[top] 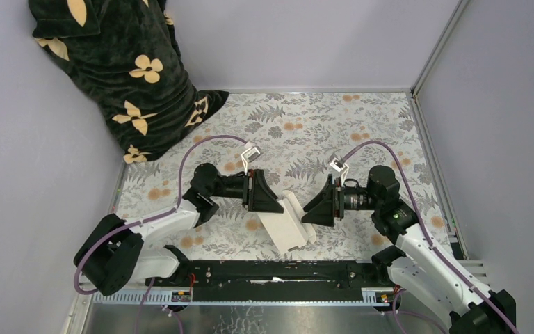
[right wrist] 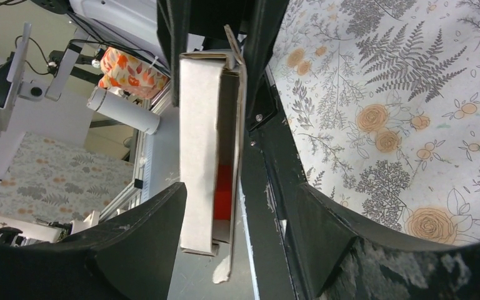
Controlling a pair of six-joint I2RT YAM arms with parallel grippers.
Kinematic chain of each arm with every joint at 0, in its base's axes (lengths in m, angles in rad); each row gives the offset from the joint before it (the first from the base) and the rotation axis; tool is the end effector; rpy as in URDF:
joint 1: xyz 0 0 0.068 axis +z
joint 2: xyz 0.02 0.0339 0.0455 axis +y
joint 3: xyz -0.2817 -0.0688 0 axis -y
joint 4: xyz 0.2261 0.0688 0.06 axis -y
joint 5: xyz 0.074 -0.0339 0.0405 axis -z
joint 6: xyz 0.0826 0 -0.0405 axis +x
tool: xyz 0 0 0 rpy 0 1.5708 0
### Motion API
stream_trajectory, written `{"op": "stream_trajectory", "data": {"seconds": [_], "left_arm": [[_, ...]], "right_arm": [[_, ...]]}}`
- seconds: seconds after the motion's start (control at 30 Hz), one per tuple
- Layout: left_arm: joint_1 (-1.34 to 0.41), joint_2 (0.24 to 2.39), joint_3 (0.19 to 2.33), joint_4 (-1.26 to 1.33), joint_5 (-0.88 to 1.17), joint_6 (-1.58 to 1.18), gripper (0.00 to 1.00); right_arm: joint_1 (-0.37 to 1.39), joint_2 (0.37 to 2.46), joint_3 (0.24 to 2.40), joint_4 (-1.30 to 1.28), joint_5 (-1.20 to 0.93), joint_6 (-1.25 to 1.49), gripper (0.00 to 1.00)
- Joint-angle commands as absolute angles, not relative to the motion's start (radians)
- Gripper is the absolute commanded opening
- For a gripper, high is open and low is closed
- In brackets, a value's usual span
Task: Fold the paper box
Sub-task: Close the paper box at the center of the board.
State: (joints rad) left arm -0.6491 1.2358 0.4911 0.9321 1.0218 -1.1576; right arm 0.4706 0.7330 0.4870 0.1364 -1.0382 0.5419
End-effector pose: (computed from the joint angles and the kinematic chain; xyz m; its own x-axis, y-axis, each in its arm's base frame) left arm 0.1561 -0.2069 0.2922 -0.8408 0.0380 -0.5401 0.5307 -0.1396 -0.8360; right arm 0.1102 0.1359 0.2924 -0.5959 -0.0093 -0.8030 -0.8009 0.0807 0.5934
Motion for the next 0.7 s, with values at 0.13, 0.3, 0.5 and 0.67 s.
{"op": "stream_trajectory", "data": {"seconds": [0.13,0.3,0.5,0.67], "left_arm": [[-0.621,1.305,0.506,1.163,1.055,-1.273,0.49],[-0.606,1.351,0.509,1.161,1.04,-1.274,0.47],[-0.592,1.376,0.517,1.12,1.03,-1.254,0.47],[-0.566,1.378,0.506,1.122,1.022,-1.256,0.47]], "right_arm": [[0.502,0.768,0.538,0.138,-1.013,0.512,0.73],[0.543,0.793,0.543,0.138,-0.986,0.501,0.74],[0.565,0.809,0.547,0.124,-0.967,0.481,0.74],[0.573,0.83,0.546,0.115,-0.968,0.466,0.71]]}}
